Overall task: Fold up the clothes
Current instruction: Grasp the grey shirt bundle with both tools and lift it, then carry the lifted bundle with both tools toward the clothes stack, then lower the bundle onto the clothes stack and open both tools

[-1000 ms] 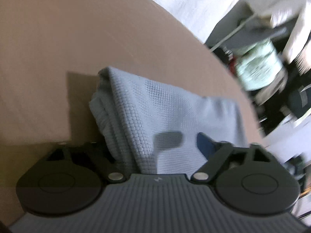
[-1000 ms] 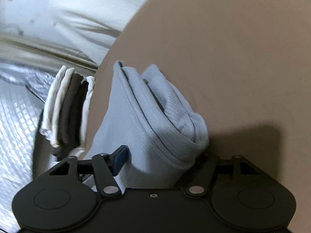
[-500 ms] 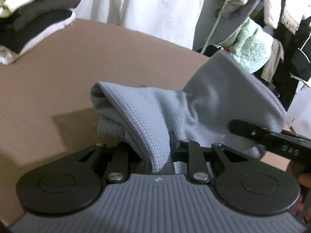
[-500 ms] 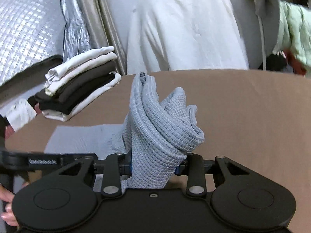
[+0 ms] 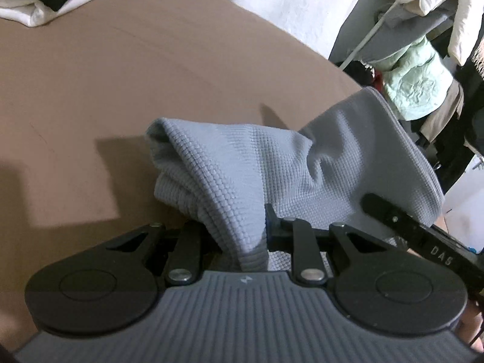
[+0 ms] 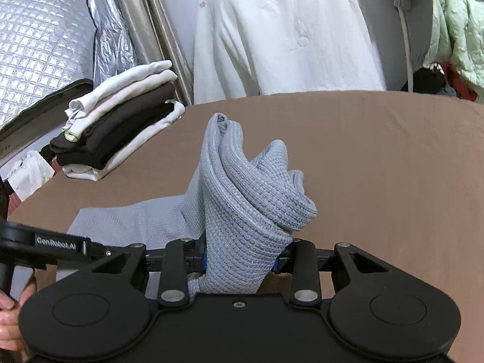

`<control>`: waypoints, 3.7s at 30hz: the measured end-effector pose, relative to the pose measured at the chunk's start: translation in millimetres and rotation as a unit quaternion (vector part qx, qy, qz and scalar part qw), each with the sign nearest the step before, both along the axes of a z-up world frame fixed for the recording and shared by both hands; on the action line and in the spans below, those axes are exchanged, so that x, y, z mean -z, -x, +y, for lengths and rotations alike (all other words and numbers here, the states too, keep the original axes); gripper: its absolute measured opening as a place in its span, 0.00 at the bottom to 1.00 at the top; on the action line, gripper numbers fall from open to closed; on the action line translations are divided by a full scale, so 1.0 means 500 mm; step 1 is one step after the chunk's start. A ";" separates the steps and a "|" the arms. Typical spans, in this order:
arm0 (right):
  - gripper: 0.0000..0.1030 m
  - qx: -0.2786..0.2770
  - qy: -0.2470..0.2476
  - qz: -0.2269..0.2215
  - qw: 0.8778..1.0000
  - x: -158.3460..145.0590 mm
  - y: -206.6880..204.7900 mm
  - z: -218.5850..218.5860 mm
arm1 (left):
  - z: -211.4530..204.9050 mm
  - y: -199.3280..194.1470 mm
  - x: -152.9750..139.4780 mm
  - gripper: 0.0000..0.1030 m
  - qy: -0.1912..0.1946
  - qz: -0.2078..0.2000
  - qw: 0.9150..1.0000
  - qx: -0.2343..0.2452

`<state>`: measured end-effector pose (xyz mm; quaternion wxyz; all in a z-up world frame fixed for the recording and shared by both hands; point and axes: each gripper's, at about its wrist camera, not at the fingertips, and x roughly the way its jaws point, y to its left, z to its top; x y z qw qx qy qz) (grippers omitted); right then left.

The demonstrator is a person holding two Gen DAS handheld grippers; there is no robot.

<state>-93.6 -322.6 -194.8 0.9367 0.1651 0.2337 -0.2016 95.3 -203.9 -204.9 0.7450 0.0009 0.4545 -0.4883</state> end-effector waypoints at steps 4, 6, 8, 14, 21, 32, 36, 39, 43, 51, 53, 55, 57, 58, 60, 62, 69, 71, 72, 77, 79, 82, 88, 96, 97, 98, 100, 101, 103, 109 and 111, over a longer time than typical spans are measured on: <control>0.38 -0.006 0.026 0.001 1.000 0.001 0.000 0.020 | -0.004 0.030 -0.019 0.19 -0.016 -0.056 0.998 0.011; 0.38 -0.005 0.023 -0.002 1.000 -0.003 0.001 0.022 | -0.005 0.039 -0.033 0.19 -0.020 -0.079 0.997 0.013; 0.37 -0.014 0.010 0.001 1.000 -0.021 -0.003 0.023 | 0.004 0.048 -0.057 0.18 -0.024 -0.102 0.994 0.015; 0.36 -0.077 0.038 -0.009 0.996 -0.143 -0.039 0.070 | 0.112 0.046 -0.148 0.18 0.032 -0.126 0.991 -0.020; 0.36 -0.158 0.077 -0.059 0.983 -0.267 -0.137 0.136 | 0.225 0.007 -0.259 0.18 0.084 -0.187 0.972 -0.114; 0.36 -0.283 0.054 -0.135 0.948 -0.451 -0.403 0.130 | 0.263 -0.188 -0.461 0.18 0.100 -0.257 0.944 -0.182; 0.36 -0.288 0.057 -0.133 0.947 -0.460 -0.538 0.093 | 0.236 -0.296 -0.462 0.18 0.120 -0.282 0.931 -0.199; 0.36 -0.286 0.025 -0.141 0.947 -0.450 -0.636 0.058 | 0.209 -0.370 -0.455 0.18 0.130 -0.270 0.932 -0.206; 0.36 -0.295 0.010 -0.146 0.944 -0.460 -0.782 0.010 | 0.159 -0.481 -0.481 0.18 0.134 -0.292 0.918 -0.232; 0.37 -0.268 -0.090 -0.115 0.952 -0.395 -1.075 -0.083 | 0.045 -0.744 -0.397 0.27 0.108 -0.239 0.923 -0.282; 0.37 -0.244 -0.133 -0.095 0.956 -0.320 -1.126 -0.100 | 0.045 -0.766 -0.320 0.31 0.108 -0.199 0.924 -0.307; 0.37 -0.219 -0.119 -0.073 0.966 -0.261 -1.144 -0.089 | 0.078 -0.751 -0.252 0.34 0.175 -0.167 0.915 -0.322; 0.37 -0.219 -0.097 -0.085 0.967 -0.229 -1.143 -0.080 | 0.108 -0.720 -0.216 0.43 0.210 -0.171 0.905 -0.326; 0.36 -0.224 -0.092 -0.090 0.966 -0.228 -1.145 -0.077 | 0.118 -0.705 -0.209 0.47 0.219 -0.186 0.898 -0.332; 0.35 -0.229 -0.051 -0.087 0.968 -0.249 -1.152 -0.066 | 0.120 -0.702 -0.225 0.48 0.219 -0.206 0.893 -0.335; 0.35 -0.232 -0.020 -0.095 0.968 -0.284 -1.164 -0.061 | 0.120 -0.707 -0.254 0.48 0.233 -0.215 0.894 -0.316; 0.49 -0.145 -0.085 -0.029 0.985 -0.287 -1.263 -0.105 | 0.118 -0.654 -0.264 0.49 0.200 -0.237 0.905 -0.290; 0.59 -0.101 -0.107 0.008 0.989 -0.252 -1.262 -0.115 | 0.117 -0.657 -0.254 0.49 0.188 -0.226 0.908 -0.299; 0.61 -0.086 -0.118 -0.011 0.989 -0.245 -1.243 -0.120 | 0.120 -0.652 -0.257 0.49 0.194 -0.227 0.905 -0.303; 0.66 -0.049 -0.070 -0.066 0.994 -0.279 -1.163 -0.122 | 0.112 -0.629 -0.337 0.15 0.147 -0.309 0.883 -0.322; 0.60 -0.049 0.025 -0.107 0.993 -0.312 -1.123 -0.084 | 0.077 -0.641 -0.388 0.15 0.106 -0.340 0.878 -0.320; 0.44 -0.112 0.086 -0.119 0.983 -0.355 -1.115 -0.045 | 0.011 -0.695 -0.443 0.15 0.107 -0.314 0.904 -0.268; 0.41 -0.196 0.126 -0.066 0.970 -0.368 -1.173 0.018 | -0.090 -0.787 -0.431 0.14 0.046 -0.264 0.938 -0.220; 0.37 -0.156 0.090 -0.011 0.984 -0.262 -1.243 -0.010 | -0.088 -0.862 -0.347 0.11 0.064 -0.178 0.958 -0.217; 0.35 -0.148 0.082 -0.010 0.986 -0.257 -1.247 -0.016 | -0.081 -0.876 -0.340 0.07 0.076 -0.162 0.959 -0.220; 0.34 -0.142 0.075 -0.010 0.987 -0.251 -1.246 -0.025 | -0.074 -0.889 -0.332 0.04 0.088 -0.146 0.959 -0.224; 0.34 -0.136 0.064 -0.011 0.989 -0.242 -1.243 -0.032 | -0.058 -0.858 -0.341 0.04 0.086 -0.150 0.956 -0.237; 0.34 -0.135 0.061 -0.014 0.989 -0.239 -1.241 -0.032 | -0.049 -0.839 -0.346 0.04 0.084 -0.153 0.954 -0.244; 0.35 -0.140 0.064 -0.019 0.988 -0.236 -1.232 -0.030 | -0.032 -0.801 -0.357 0.03 0.079 -0.160 0.950 -0.257; 0.76 -0.107 0.158 -0.026 0.981 -0.282 -1.137 -0.001 | 0.019 -0.687 -0.390 0.05 0.065 -0.180 0.936 -0.295; 0.83 -0.007 0.248 -0.022 0.968 -0.290 -1.068 0.034 | 0.036 -0.649 -0.401 0.38 0.061 -0.186 0.931 -0.308</control>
